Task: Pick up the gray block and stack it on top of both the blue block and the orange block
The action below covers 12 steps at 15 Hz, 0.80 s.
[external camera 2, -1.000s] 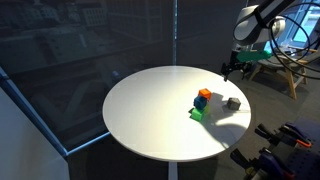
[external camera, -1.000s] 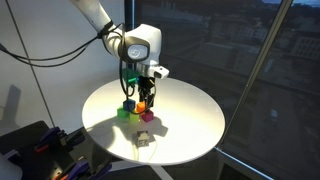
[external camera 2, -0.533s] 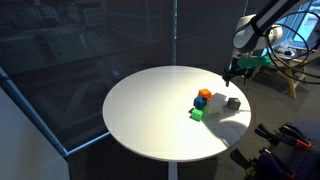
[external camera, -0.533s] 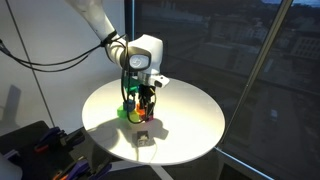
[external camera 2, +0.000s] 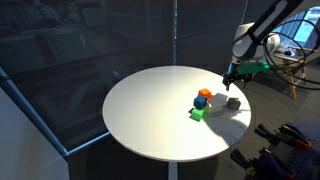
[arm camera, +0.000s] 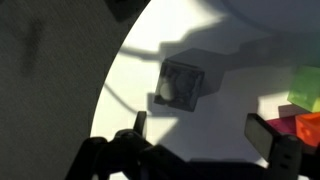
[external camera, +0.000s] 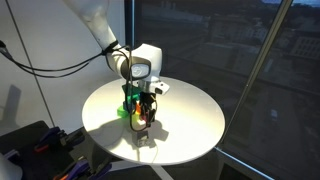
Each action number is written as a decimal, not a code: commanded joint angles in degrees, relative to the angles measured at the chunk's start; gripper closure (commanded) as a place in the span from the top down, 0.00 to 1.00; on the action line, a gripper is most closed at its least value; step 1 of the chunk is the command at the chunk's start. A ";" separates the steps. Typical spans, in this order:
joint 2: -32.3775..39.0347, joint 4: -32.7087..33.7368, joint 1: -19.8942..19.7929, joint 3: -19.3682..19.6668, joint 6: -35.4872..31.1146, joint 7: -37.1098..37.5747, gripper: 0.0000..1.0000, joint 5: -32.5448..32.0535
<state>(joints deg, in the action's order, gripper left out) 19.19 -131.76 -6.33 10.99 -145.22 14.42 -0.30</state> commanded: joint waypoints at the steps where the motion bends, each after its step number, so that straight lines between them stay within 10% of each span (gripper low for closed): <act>1: 1.84 0.11 0.56 0.63 -2.35 0.61 1.00 -1.17; 12: 5.28 -0.20 0.21 0.64 -4.92 2.03 1.00 1.92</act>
<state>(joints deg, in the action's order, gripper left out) 24.28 -131.77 -6.09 11.25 -149.22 15.10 0.12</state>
